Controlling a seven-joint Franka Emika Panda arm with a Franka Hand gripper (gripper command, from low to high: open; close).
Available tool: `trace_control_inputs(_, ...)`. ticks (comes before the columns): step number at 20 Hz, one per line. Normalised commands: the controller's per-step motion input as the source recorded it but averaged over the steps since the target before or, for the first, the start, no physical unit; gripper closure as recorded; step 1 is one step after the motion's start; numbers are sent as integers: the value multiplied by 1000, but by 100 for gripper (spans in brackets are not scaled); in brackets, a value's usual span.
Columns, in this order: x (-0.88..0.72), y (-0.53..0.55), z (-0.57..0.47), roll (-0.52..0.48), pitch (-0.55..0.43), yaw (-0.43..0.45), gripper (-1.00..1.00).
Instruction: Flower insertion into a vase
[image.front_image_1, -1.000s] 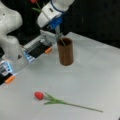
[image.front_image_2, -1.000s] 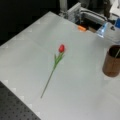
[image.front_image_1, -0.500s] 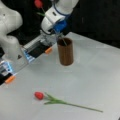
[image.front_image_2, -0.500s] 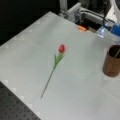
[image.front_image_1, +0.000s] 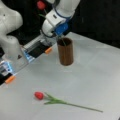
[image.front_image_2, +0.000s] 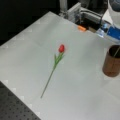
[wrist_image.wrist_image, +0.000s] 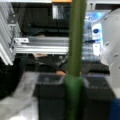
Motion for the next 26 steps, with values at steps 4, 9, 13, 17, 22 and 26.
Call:
trace_control_inputs(4,418,-94,-108,-125,69,29,100)
trace_control_inputs(9,357,-58,-94,-122,84,47,100)
trace_control_inputs(13,326,-39,-60,-123,69,46,100)
trace_control_inputs(17,307,-53,-50,-122,68,53,100)
trace_control_inputs(22,296,-74,-60,-101,40,52,-100)
trace_control_inputs(26,294,-97,-111,-75,6,55,-100)
